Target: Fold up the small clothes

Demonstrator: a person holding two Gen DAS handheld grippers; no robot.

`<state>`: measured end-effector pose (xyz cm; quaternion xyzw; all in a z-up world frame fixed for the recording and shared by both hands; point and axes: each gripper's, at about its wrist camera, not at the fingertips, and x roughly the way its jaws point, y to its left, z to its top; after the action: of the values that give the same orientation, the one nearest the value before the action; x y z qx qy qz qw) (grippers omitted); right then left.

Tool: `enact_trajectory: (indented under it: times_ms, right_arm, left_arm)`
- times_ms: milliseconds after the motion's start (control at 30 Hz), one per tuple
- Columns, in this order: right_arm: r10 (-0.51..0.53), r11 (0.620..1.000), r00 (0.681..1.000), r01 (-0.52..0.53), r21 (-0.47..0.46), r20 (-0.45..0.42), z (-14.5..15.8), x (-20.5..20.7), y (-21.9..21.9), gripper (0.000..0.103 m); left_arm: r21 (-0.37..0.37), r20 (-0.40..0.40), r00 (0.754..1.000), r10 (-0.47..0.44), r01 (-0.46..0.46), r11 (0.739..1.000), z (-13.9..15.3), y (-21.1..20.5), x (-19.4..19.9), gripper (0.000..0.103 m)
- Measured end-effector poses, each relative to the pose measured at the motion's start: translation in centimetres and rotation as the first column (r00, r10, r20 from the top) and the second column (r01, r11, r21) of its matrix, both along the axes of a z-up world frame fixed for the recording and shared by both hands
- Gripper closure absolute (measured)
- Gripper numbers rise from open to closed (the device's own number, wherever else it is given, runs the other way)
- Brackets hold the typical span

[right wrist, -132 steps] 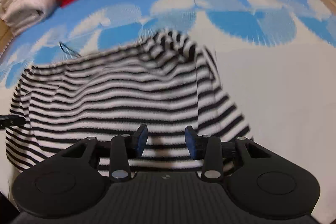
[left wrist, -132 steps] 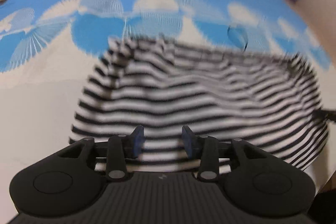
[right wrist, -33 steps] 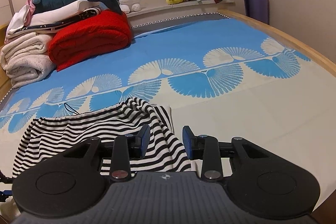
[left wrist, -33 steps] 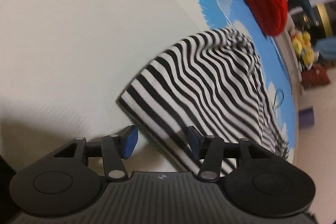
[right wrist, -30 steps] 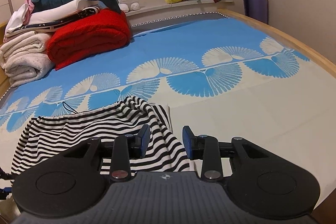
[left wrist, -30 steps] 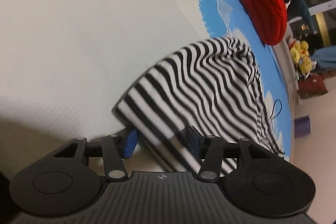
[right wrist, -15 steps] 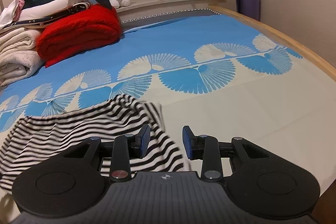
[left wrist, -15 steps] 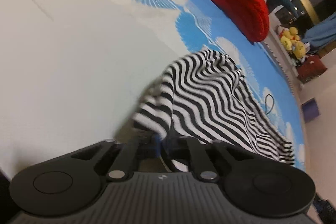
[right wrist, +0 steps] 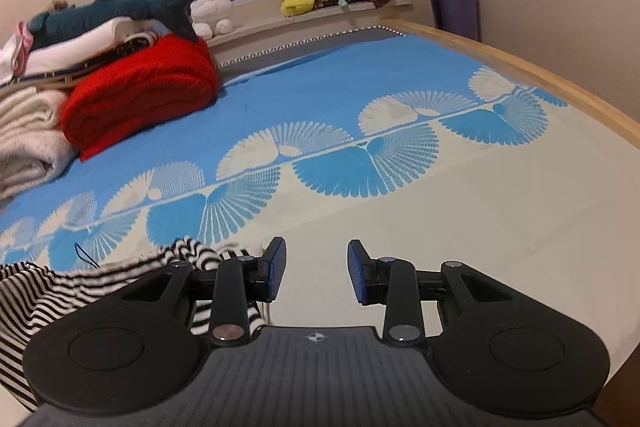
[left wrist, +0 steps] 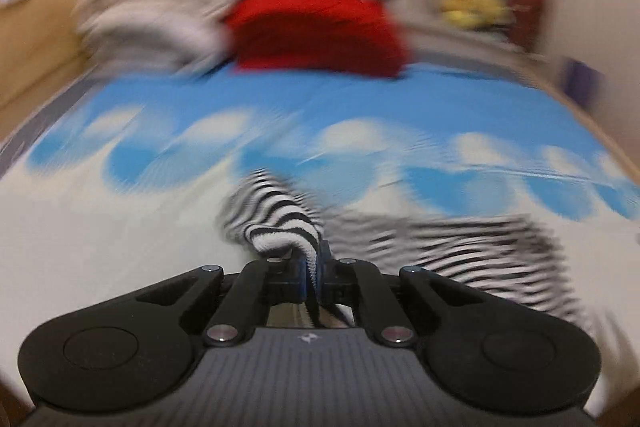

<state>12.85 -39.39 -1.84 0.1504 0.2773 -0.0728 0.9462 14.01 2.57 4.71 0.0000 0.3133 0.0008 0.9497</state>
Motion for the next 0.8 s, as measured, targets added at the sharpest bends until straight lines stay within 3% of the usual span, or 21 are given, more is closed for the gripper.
enact_trajectory:
  times_ms: [100,200,300,367,400,433,500,600,800]
  right_arm:
    - [-0.004,1.000,1.000,0.004,0.024,0.025,0.3,-0.3,-1.2,0.068]
    - [-0.007,1.000,0.999,0.007,0.017,0.037,0.4,-0.6,-2.3,0.068]
    - [-0.003,1.000,0.999,0.003,0.004,0.048,0.4,-0.9,-3.3,0.068]
    - [0.006,1.000,0.999,-0.006,0.006,0.050,0.4,-1.0,-3.9,0.068]
    - [0.018,1.000,0.999,-0.019,0.020,0.047,0.3,-1.0,-4.3,0.068]
    - [0.030,0.999,0.999,-0.031,0.034,0.042,0.1,-1.0,-4.5,0.068]
    - [0.052,0.996,0.998,-0.054,0.074,0.031,-0.1,-0.9,-5.0,0.068]
    - [0.099,0.981,0.995,-0.098,0.165,0.002,-0.7,0.0,-5.2,0.068]
    - [0.224,0.939,0.971,-0.192,0.285,-0.084,-2.3,2.8,-2.3,0.067]
  left_arm:
    - [-0.001,0.051,0.980,-0.194,0.195,0.981,1.3,-8.1,-0.7,0.099]
    - [-0.017,0.053,0.917,-0.396,0.398,0.917,0.0,-16.3,-2.1,0.099]
    - [-0.080,-0.027,0.831,-0.556,0.553,0.830,-3.6,-22.6,-2.7,0.098]
    - [-0.202,-0.176,0.732,-0.658,0.627,0.752,-6.9,-25.2,-2.1,0.097]
    - [-0.233,-0.219,0.699,-0.680,0.640,0.732,-7.9,-25.7,-2.1,0.097]
    - [-0.235,-0.236,0.686,-0.688,0.647,0.726,-8.3,-25.8,-2.2,0.097]
    - [-0.224,-0.234,0.695,-0.680,0.642,0.733,-7.7,-24.3,-2.5,0.088]
    - [-0.241,-0.195,0.725,-0.661,0.617,0.749,-5.5,-19.7,-2.4,0.085]
    - [-0.069,-0.192,0.795,-0.575,0.574,0.816,-1.9,-11.5,-0.6,0.082]
